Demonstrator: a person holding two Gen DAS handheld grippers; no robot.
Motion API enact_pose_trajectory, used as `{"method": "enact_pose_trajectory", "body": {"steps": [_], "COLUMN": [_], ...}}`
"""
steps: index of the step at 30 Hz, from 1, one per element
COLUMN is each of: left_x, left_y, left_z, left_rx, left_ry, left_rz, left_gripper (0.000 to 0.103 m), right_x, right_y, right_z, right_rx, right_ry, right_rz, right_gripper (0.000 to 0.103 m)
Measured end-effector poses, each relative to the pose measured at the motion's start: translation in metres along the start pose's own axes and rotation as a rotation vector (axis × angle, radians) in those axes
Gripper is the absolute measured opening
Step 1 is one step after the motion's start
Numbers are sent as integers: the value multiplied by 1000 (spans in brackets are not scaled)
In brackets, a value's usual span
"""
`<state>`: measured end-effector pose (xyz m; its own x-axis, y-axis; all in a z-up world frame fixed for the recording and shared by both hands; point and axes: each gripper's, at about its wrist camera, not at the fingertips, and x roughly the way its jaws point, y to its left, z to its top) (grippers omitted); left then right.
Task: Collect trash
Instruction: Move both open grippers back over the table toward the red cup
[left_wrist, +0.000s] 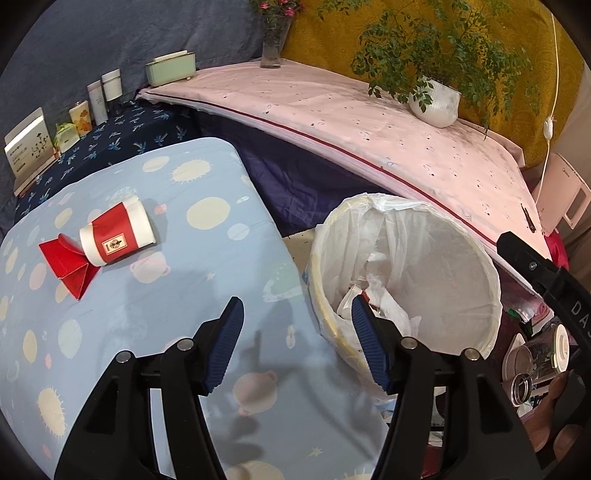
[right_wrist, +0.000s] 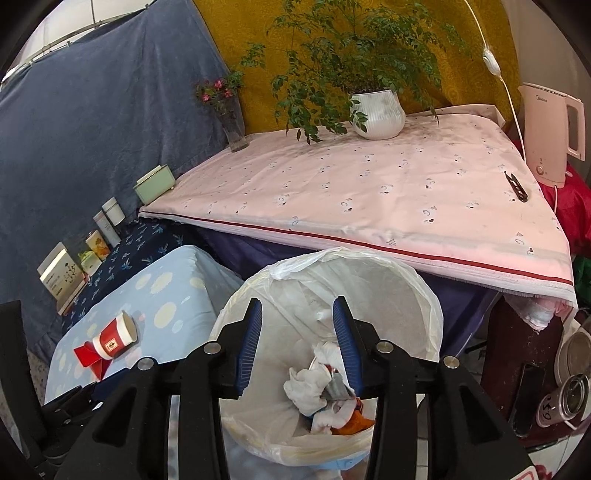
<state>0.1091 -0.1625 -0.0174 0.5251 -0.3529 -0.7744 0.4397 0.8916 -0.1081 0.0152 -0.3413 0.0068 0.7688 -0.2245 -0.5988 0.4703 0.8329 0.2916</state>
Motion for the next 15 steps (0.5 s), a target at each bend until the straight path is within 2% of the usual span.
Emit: {"method": "enact_pose_trajectory", "body": {"steps": [15], "left_x": [-28], "left_y": [47], "left_z": [-11], "left_rx": [-89], "left_ry": [-29], "left_rz": [41], "left_gripper": [60], "right_x": [-16], "right_y": [50], "right_z": [-15], "right_rx": [-76], "right_ry": [2], "right_rz": [51], "right_gripper": [49]}}
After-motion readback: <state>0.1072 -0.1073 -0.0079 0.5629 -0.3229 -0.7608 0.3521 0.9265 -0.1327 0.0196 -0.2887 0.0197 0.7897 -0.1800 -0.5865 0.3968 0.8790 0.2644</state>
